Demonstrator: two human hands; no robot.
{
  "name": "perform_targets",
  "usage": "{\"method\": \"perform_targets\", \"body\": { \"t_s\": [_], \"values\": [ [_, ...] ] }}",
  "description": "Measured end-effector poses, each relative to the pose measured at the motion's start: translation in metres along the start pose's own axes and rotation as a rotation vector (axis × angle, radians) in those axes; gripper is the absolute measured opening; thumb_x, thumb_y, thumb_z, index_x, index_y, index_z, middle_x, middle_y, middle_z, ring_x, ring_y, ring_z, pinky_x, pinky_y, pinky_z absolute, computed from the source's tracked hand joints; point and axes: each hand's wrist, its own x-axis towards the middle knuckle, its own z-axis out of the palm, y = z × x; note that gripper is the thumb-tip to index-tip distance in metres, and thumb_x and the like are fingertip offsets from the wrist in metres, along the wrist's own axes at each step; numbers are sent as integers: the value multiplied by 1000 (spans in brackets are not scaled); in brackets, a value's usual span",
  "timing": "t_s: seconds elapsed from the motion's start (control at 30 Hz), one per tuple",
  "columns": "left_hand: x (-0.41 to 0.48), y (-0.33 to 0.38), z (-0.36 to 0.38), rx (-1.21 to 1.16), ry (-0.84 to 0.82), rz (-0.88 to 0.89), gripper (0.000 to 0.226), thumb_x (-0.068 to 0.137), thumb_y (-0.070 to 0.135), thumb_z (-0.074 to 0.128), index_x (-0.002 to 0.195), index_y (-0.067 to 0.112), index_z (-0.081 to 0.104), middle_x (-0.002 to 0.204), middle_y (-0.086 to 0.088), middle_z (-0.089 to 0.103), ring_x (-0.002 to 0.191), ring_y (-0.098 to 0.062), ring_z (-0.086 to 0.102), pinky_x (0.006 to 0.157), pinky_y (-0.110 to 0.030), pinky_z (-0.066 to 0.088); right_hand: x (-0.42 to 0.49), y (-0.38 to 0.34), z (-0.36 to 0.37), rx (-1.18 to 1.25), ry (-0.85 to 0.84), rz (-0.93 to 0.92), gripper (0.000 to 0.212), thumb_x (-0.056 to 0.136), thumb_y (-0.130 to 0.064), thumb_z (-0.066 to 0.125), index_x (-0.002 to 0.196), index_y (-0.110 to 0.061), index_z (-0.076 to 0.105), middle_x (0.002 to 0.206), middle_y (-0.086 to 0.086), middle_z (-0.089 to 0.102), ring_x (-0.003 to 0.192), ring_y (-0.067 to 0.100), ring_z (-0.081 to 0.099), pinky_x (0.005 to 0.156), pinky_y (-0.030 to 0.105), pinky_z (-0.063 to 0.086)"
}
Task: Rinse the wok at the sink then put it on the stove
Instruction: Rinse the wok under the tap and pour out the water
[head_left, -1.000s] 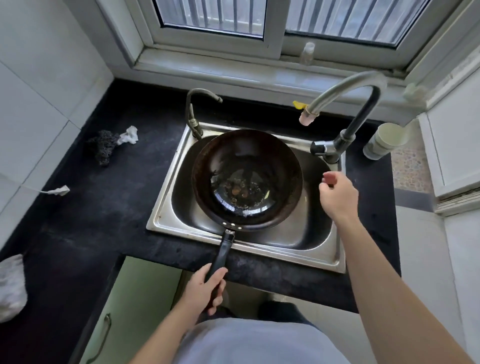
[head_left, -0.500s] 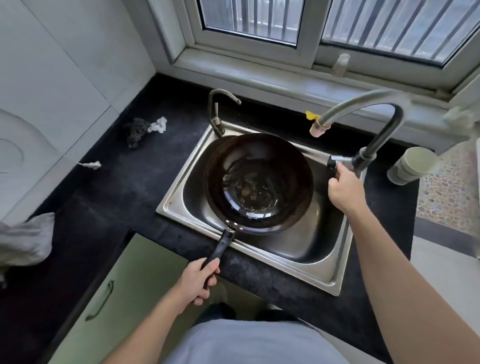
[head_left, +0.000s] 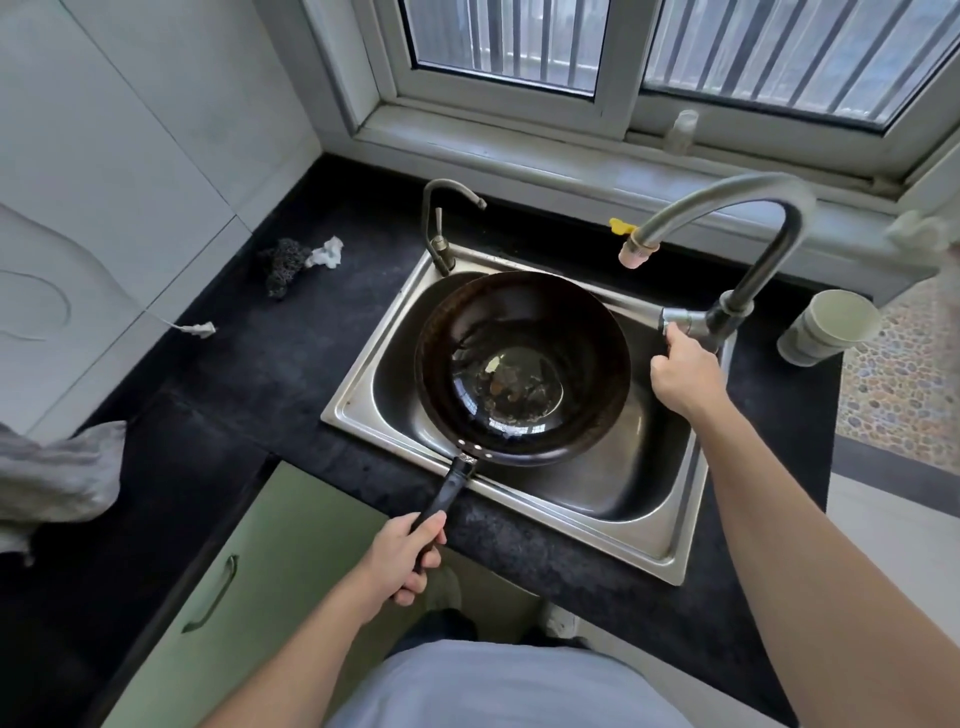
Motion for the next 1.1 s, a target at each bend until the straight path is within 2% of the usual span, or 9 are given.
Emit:
{"method": "perform_targets", "body": {
  "t_s": [0.67, 0.9, 1.03, 1.1],
  "values": [
    [0, -1, -2, 24, -8, 5, 34, 95, 47, 50, 85, 14, 51, 59, 3, 42, 41, -10, 26, 38, -18, 18, -1, -1, 1, 30, -22, -29, 62, 99, -9, 43, 158, -10, 22, 157, 22, 37, 143, 40, 36, 115, 45, 30],
    [-1, -1, -2, 28, -2, 12, 35, 95, 47, 51, 86, 13, 52, 60, 2, 42, 42, -10, 26, 38, -19, 18, 2, 2, 4, 60, -12, -38, 65, 97, -9, 48, 158, -11, 24, 154, 21, 42, 139, 40, 42, 112, 45, 35],
    [-3, 0, -1, 28, -9, 23, 34, 95, 46, 50, 87, 12, 51, 60, 3, 42, 41, -9, 26, 37, -19, 19, 0, 5, 10, 124, 20, -16, 60, 93, -13, 51, 152, -8, 36, 148, 19, 50, 131, 37, 50, 102, 38, 40],
    [-2, 0, -2, 26, -26, 31, 34, 95, 45, 50, 87, 12, 51, 60, 3, 42, 41, -10, 25, 37, -19, 18, -10, 9, 19, 182, 77, 3, 60, 93, -16, 53, 151, -7, 38, 150, 14, 50, 135, 33, 49, 108, 39, 37]
  ]
}}
